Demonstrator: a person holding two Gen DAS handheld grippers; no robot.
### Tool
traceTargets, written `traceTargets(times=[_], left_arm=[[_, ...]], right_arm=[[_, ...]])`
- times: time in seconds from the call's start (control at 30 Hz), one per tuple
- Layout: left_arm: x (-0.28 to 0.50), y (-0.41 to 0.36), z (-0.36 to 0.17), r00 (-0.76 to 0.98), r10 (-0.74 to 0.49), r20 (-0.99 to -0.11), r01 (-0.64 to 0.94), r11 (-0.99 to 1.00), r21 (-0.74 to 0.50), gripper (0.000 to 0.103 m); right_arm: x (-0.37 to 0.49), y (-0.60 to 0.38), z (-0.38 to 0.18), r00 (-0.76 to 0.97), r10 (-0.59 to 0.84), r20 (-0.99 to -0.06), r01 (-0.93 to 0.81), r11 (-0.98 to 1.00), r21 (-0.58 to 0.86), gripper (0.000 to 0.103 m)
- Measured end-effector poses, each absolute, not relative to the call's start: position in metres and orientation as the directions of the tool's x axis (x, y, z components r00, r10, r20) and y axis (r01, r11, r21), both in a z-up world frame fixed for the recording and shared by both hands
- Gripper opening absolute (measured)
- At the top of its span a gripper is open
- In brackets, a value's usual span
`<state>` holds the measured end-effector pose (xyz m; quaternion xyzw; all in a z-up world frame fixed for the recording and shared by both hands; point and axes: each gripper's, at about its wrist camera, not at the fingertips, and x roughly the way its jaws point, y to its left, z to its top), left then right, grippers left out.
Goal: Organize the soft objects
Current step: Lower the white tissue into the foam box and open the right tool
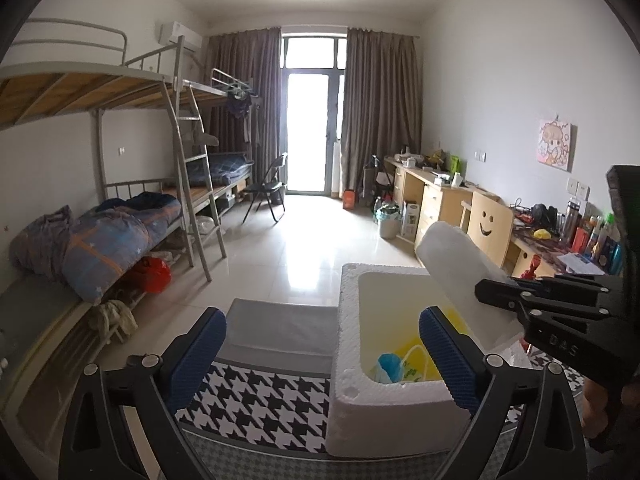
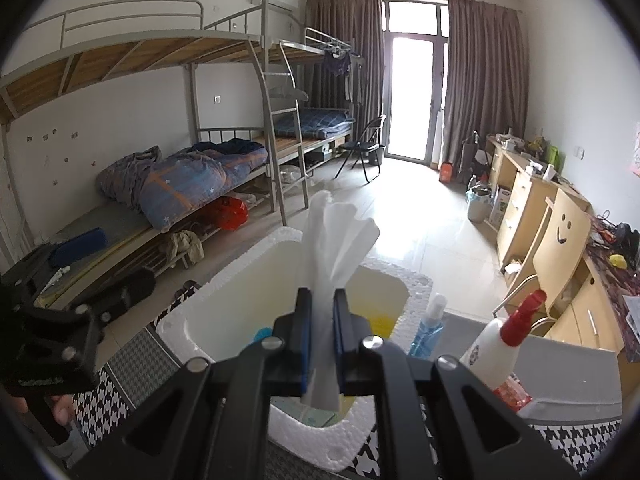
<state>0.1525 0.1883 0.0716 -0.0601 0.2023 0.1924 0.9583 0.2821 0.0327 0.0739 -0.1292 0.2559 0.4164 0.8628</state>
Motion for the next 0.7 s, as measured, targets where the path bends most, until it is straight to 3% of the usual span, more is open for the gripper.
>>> traceTargets(times=[0.63,0.67,0.7], left_arm=[[0.144,0.195,0.066,0.845,0.347,-0.407,-0.398,0.916,-0.047,0.098],[0.143,0.195,0.065,0.845,0.345,-0.408,-0.396,0.917,-0.046,0.098],[0.143,0.196,0.065,0.846,0.344,-0.407,-0.396,0.917,-0.047,0.098]], right_arm=[[0.3,0.055,0.059,0.471,0.635,-0.612,-0.797,0.604,0.015,0.014],[0.301,0.056,0.058,0.469,0.632,-0.617,-0.797,0.604,0.013,0.022],[0.301,0.056,0.056,0.466,0.63,-0.621,-0.797,0.603,0.013,0.037]])
